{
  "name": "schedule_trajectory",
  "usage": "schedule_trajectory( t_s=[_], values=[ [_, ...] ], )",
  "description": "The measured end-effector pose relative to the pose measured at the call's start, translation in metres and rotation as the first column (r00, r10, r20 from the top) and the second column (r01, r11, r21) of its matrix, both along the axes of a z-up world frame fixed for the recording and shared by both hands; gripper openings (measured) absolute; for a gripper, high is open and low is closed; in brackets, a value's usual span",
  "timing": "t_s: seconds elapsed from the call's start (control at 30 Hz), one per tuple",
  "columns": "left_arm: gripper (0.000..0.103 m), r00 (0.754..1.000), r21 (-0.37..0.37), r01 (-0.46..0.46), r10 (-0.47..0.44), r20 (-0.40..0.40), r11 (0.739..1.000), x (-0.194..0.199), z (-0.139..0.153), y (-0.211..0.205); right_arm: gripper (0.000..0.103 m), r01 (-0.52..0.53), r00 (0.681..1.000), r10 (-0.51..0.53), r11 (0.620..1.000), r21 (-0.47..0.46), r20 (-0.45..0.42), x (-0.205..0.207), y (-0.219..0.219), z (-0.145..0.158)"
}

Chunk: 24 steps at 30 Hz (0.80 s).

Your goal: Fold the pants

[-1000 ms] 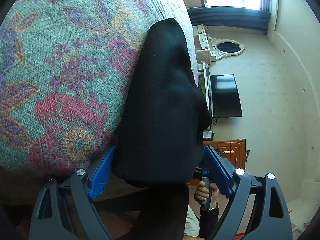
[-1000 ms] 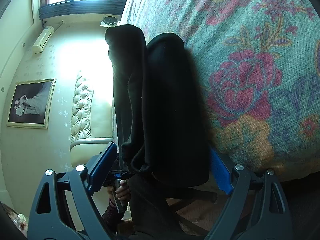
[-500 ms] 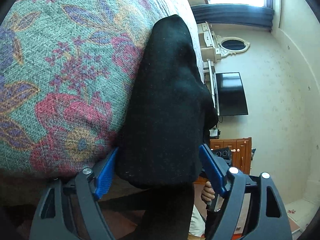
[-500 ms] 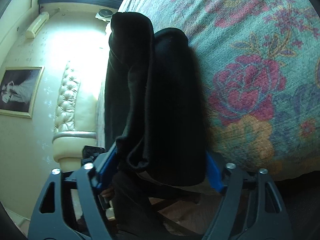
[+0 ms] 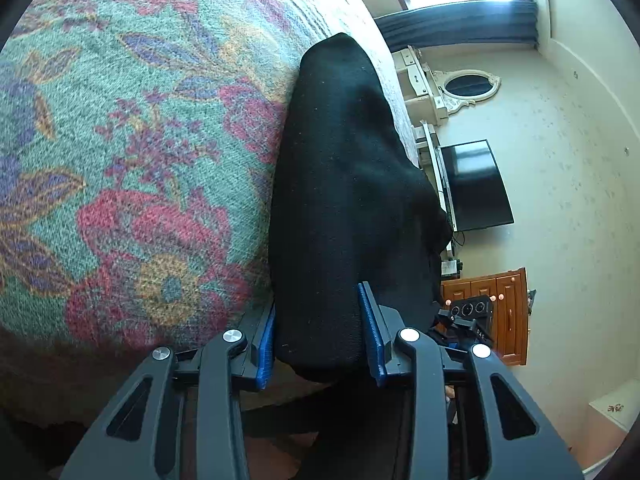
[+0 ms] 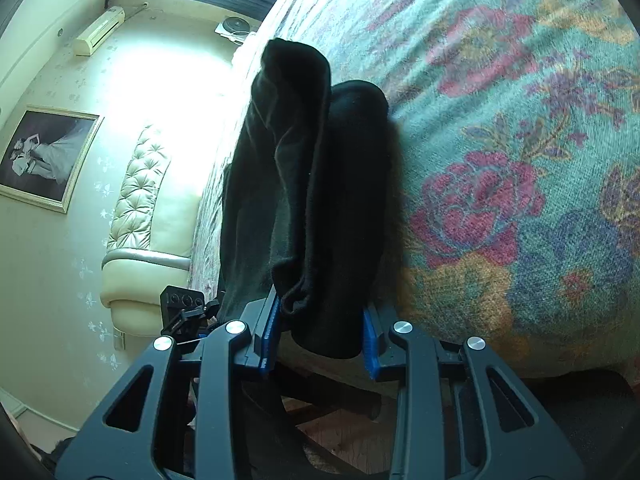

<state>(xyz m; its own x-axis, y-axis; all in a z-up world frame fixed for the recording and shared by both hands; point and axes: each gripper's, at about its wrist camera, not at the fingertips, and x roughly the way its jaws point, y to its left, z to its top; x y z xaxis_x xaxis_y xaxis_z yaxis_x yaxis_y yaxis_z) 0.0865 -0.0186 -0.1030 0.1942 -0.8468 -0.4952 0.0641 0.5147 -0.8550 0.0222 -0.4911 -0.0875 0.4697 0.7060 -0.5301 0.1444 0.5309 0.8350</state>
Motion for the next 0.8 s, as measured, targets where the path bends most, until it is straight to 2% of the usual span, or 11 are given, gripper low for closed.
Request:
schedule_trajectory(
  t_s=[0.1,0.2,0.23,0.3,0.33,0.37,0.4,0.47,0.5,0.6,0.8],
  values=[
    [0.037,1.0,-0.001,0.016,-0.016,0.02,1.0,0.0,0.0,-0.001,0.032,0.011,1.0,-0.01,0.998,0.065,-0.008,-0.004,-0.005,-0.019],
    [0.04,0.999,-0.027,0.033,-0.032,0.041,0.999,0.0,-0.002,0.006,0.042,0.011,1.0,-0.012,0.994,0.107,0.007,-0.005,-0.008,-0.024],
    [0.041,0.998,-0.033,0.038,-0.036,0.045,0.999,0.0,-0.001,0.008,0.05,0.006,1.0,-0.006,0.992,0.125,0.001,-0.006,-0.009,-0.024],
    [0.048,0.998,-0.04,0.043,-0.041,0.051,0.998,0.001,0.003,0.018,0.067,0.005,1.0,-0.003,0.99,0.138,-0.01,-0.006,-0.016,-0.019],
    [0.052,0.997,-0.048,0.04,-0.037,0.062,0.998,0.003,0.007,0.024,0.08,0.011,1.0,-0.011,0.993,0.122,-0.003,-0.008,-0.022,-0.013],
    [0.06,0.996,-0.052,0.03,-0.025,0.086,0.998,0.004,0.012,0.031,0.086,0.023,1.0,-0.024,0.996,0.085,0.011,-0.008,-0.027,-0.005],
    [0.069,0.993,-0.046,0.015,-0.009,0.12,0.999,0.007,0.019,0.036,0.088,0.037,0.999,-0.038,0.998,0.048,0.027,-0.007,-0.032,0.003],
    [0.076,0.983,-0.017,-0.006,0.009,0.181,1.0,0.018,0.029,0.044,0.091,0.046,0.998,-0.046,0.999,-0.001,0.045,0.002,-0.039,0.012],
    [0.077,0.98,-0.009,-0.015,0.017,0.196,1.0,0.026,0.031,0.046,0.091,0.05,0.998,-0.049,0.999,-0.009,0.043,0.009,-0.042,0.012],
    [0.079,0.984,0.013,-0.005,0.002,0.178,1.0,0.056,0.026,0.034,0.091,0.038,0.999,-0.038,0.999,0.009,0.029,0.039,-0.041,0.004],
    [0.079,0.978,0.028,0.072,-0.076,0.194,0.997,0.109,0.022,-0.014,0.091,0.022,0.998,-0.027,0.997,0.076,0.061,0.098,-0.033,-0.002]
  ],
)
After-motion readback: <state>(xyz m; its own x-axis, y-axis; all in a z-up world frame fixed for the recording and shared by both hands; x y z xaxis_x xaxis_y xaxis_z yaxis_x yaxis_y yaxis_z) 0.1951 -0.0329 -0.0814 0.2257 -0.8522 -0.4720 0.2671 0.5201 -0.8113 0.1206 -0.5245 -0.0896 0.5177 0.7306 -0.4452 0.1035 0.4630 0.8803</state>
